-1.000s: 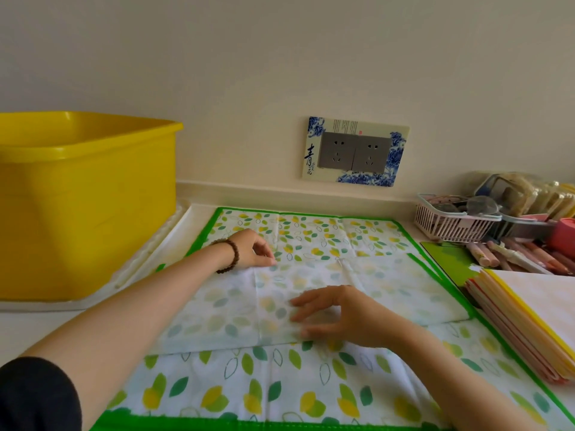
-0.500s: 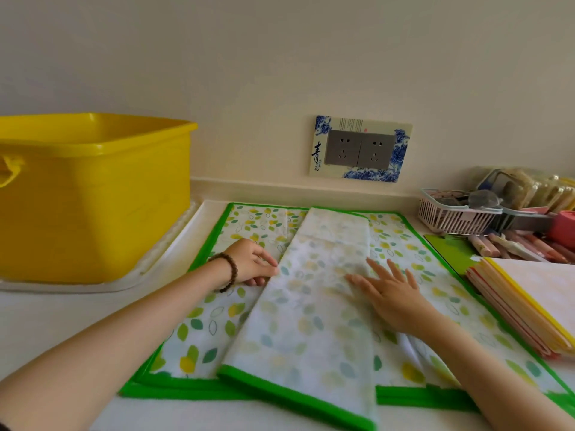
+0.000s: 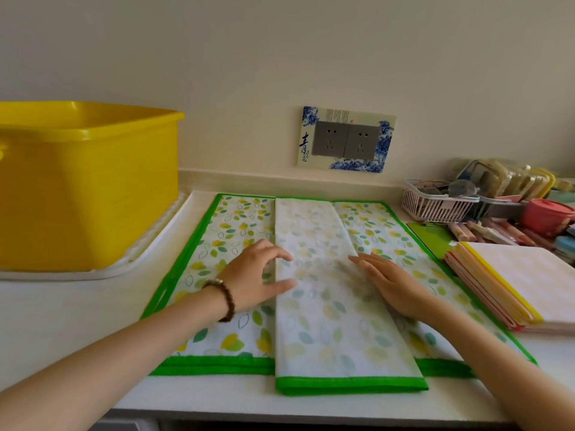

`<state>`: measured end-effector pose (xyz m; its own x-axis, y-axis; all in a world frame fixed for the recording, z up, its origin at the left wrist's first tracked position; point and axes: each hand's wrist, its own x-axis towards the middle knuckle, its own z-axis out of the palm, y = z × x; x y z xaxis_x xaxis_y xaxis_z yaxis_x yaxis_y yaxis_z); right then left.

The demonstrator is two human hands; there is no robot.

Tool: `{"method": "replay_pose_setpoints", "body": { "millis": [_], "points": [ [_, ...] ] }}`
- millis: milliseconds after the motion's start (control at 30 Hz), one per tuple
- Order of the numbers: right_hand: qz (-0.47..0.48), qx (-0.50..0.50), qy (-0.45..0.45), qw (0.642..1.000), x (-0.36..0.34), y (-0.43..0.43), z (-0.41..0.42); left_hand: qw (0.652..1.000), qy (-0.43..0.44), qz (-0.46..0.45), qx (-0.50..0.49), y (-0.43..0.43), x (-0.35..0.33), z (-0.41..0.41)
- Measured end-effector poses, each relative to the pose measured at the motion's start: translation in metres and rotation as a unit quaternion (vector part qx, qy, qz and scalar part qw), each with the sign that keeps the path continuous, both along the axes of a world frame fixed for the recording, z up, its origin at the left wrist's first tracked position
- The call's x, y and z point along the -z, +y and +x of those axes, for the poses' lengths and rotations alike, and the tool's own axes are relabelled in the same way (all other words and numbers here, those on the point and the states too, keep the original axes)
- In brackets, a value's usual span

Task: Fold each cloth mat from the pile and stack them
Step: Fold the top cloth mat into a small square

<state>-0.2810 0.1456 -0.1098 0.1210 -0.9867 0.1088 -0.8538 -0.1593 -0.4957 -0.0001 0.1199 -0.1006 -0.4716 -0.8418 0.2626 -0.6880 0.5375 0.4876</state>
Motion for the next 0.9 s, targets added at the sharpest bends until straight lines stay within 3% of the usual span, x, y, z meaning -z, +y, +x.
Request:
{"method": "replay_pose_setpoints", "body": {
  "millis": [67,133,233,333,400,600,900],
  "points": [
    [-0.036,-0.037,0.021,0.998,-0.003,0.014,-0.010,0.999,-0.025,-0.002,0.045,0.017,-0.002,0.002],
    [-0.076,-0.072,0.123,0.987,-0.007,0.027,-0.022,0.994,-0.088,0.023,0.067,0.032,-0.003,0.001],
    [-0.202,-0.135,0.282,0.928,-0.010,0.036,-0.035,0.973,-0.207,0.054,0.087,0.045,0.001,0.000],
    [-0.254,-0.188,0.336,0.887,-0.008,0.035,-0.036,0.956,-0.274,0.057,0.086,0.048,0.004,0.001],
    [-0.270,-0.219,0.343,0.873,-0.006,0.033,-0.032,0.951,-0.292,0.057,0.082,0.045,0.005,0.001],
    [-0.237,-0.260,0.297,0.888,-0.002,0.029,-0.020,0.944,-0.302,0.074,0.110,0.033,0.000,0.011],
    [-0.194,-0.189,0.209,0.940,-0.002,0.036,-0.018,0.918,-0.339,0.107,0.175,0.024,-0.005,0.018]
  ]
}}
